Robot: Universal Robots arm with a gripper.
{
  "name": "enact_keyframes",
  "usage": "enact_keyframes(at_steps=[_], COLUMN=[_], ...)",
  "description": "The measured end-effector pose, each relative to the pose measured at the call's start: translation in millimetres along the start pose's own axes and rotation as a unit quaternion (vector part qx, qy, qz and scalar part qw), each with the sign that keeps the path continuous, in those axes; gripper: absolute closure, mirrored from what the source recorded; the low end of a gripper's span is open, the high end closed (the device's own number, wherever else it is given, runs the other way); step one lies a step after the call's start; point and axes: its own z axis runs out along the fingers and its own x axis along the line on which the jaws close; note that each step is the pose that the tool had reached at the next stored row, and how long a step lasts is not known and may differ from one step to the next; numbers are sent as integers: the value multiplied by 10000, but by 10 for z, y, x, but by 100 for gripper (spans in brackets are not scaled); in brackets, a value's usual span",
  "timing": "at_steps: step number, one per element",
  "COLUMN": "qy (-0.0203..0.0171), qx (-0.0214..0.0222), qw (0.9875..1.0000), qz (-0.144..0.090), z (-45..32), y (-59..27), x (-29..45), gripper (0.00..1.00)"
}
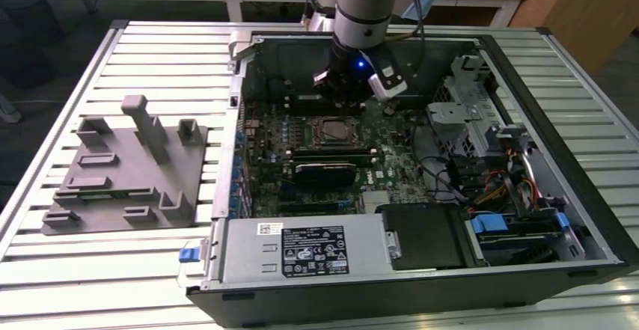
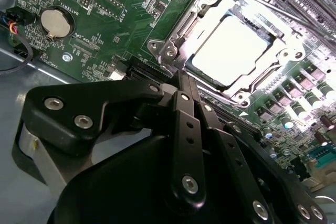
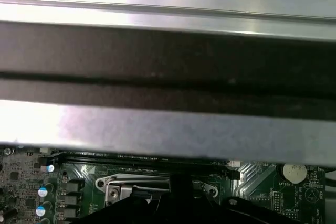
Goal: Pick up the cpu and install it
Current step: 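Install the second cpu locking lever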
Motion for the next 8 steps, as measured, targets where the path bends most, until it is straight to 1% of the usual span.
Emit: enact_keyframes(at_steps=[8], qy=[0], qx=[0], qw=[10000], qz=[0], z=[-5], y=[-50], x=[3], gripper=[89])
